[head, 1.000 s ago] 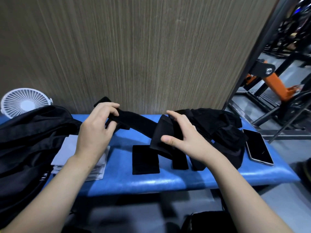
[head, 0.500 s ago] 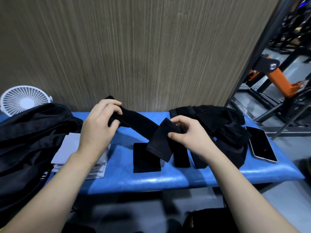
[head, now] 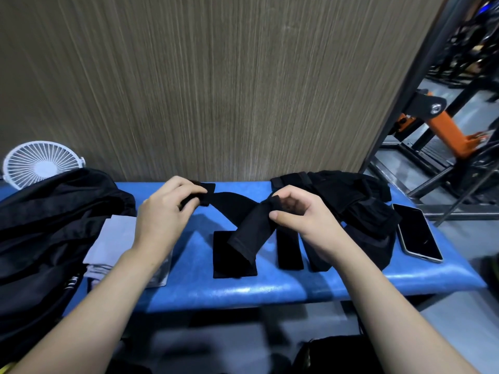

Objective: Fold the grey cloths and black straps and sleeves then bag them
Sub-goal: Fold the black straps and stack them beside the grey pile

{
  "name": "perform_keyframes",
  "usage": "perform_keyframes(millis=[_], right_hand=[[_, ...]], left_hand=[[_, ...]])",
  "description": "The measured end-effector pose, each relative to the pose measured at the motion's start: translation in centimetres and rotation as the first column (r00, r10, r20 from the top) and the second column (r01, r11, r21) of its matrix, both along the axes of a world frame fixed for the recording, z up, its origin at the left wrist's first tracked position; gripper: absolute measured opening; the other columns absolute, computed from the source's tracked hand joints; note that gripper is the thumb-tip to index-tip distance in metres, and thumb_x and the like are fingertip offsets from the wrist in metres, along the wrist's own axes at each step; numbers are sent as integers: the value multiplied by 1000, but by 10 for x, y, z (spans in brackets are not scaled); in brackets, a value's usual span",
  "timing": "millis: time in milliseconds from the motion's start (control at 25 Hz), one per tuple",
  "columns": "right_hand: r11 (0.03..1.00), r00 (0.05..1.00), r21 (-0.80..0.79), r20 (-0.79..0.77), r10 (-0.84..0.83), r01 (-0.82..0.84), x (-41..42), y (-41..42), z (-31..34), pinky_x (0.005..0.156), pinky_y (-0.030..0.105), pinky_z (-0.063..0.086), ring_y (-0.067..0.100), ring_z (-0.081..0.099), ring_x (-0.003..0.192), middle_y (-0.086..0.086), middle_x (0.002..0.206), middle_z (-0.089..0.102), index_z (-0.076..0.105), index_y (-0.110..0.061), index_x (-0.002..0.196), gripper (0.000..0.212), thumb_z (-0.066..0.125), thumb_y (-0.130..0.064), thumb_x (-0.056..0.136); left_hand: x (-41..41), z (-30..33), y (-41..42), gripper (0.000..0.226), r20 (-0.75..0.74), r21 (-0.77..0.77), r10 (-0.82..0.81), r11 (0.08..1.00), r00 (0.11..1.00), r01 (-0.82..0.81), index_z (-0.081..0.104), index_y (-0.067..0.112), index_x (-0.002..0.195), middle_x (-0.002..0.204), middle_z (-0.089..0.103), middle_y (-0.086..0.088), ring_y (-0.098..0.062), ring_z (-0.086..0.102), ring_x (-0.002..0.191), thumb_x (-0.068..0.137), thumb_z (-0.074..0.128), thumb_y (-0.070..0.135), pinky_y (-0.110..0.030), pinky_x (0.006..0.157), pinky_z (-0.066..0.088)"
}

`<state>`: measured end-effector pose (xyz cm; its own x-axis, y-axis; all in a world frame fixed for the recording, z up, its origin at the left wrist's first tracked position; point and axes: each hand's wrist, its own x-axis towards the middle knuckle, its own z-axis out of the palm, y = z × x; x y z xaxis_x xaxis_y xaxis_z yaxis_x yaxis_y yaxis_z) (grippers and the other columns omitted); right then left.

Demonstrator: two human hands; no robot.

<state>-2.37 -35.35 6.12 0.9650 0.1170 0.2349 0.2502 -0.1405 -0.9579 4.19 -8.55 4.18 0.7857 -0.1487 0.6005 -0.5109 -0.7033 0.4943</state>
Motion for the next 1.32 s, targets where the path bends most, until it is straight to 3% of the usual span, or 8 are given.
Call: perform_keyframes(millis=[80, 160, 360, 640, 880, 1000, 1160, 1320], right_hand=[[999, 1000, 53, 5, 5, -5, -1, -1, 1, 80, 33, 49, 16, 61, 85, 7, 89, 66, 66, -9, 91, 15, 68, 6, 88], [997, 1000, 76, 7, 8, -9, -2, -1, 1, 78, 27, 47, 14, 60, 83, 2, 88, 66, 67, -14, 89, 18, 69, 5, 88], [998, 1000, 64, 2, 9, -10, 1, 0, -3, 83, 39, 47, 24, 59, 88, 12, 91, 63, 64, -4, 92, 12, 72, -2, 84], [971, 998, 232, 12, -64, 59, 4, 8, -5, 75, 31, 48, 25, 50, 80, 12, 89, 63, 62, 5, 98, 20, 72, -3, 83], [937, 985, 309, 10, -173, 162, 6, 15, -3, 66, 34, 51, 24, 56, 81, 6, 89, 68, 63, -10, 95, 12, 66, 1, 91], [912, 975, 352, -7, -221, 209, 7, 15, -2, 64, 35, 50, 28, 57, 83, 9, 88, 68, 58, -10, 96, 12, 62, 1, 94], [892, 964, 375, -14, -265, 251, 8, 13, -2, 58, 33, 51, 29, 60, 85, 11, 89, 70, 54, -9, 99, 10, 60, -1, 96], [886, 954, 365, -25, -299, 287, 10, 14, -3, 54, 30, 51, 27, 61, 81, 13, 86, 70, 53, -6, 104, 10, 60, -3, 97]], left_hand=[[1, -3, -1, 17, -9, -34, -35, 999, 999, 34, 73, 31, 96, 97, 63, 19, -6, 58, 66, 89, 73, 15, -33, 65, 52], [2, -4, -3, 17, -34, -76, -52, 996, 998, 50, 72, 29, 96, 98, 63, 18, -6, 59, 66, 89, 72, 14, -33, 67, 52], [2, -7, -5, 18, -57, -76, -80, 994, 995, 75, 70, 29, 98, 100, 64, 17, -7, 63, 66, 90, 69, 13, -37, 67, 53], [-5, -15, -18, 14, -71, 67, -93, 993, 993, 98, 68, 34, 95, 94, 61, 21, -5, 57, 64, 88, 71, 22, -31, 60, 49], [-14, -18, -28, 26, -169, 35, -179, 982, 969, 187, 57, 40, 79, 80, 53, 23, -8, 55, 61, 86, 66, 16, -29, 56, 42], [-19, -18, -32, 38, -228, -2, -203, 978, 952, 208, 47, 48, 69, 80, 56, 20, -13, 55, 63, 89, 72, 28, -30, 57, 44], [-20, -23, -35, 10, -344, -99, -276, 961, 897, 258, 67, 34, 85, 70, 64, 11, -15, 60, 58, 86, 76, 28, -33, 64, 52], [-26, -21, -41, 10, -432, -235, -368, 927, 823, 291, 71, 26, 88, 65, 61, 24, -7, 54, 56, 86, 77, 18, -21, 61, 46]])
